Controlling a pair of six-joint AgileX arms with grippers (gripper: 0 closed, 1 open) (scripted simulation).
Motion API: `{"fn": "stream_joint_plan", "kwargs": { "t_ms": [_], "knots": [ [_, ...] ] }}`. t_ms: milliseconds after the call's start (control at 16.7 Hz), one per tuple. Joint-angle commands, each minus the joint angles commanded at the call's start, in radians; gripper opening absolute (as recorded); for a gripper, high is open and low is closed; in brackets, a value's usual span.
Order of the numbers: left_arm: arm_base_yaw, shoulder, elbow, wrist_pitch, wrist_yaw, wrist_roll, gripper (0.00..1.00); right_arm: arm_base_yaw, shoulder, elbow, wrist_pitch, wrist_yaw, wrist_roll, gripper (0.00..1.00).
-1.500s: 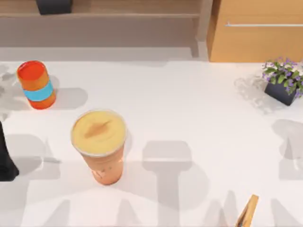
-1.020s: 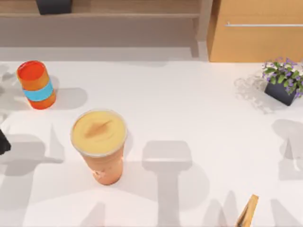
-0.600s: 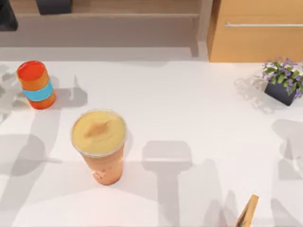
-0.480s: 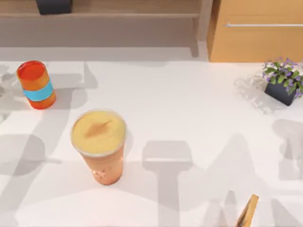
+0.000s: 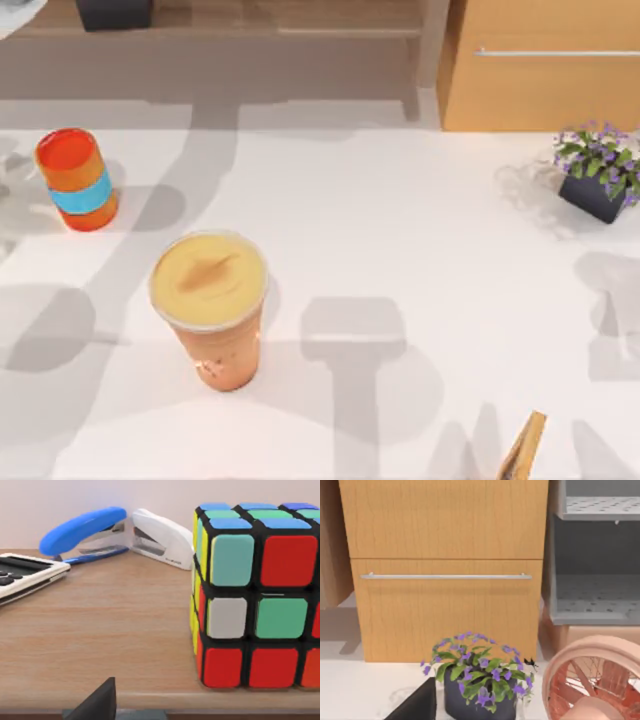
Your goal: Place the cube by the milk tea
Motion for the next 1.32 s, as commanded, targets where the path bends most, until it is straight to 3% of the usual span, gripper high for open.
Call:
{"fn": "stream_joint_plan", "kwargs": {
  "t_ms": [600,1020,1320],
  "knots": [
    [-0.015,0.088,0.086,0.003,-0.014,0.001,1.00,0.000,0.000,0.000,0.000,0.000,0.000,1.00],
    [0.025,0.274,0.325,-0.046,0.030,0.000,1.00,0.000,0.000,0.000,0.000,0.000,0.000,1.00],
    [0.032,0.302,0.359,-0.054,0.037,-0.001,1.00,0.000,0.000,0.000,0.000,0.000,0.000,1.00]
  ]
}}
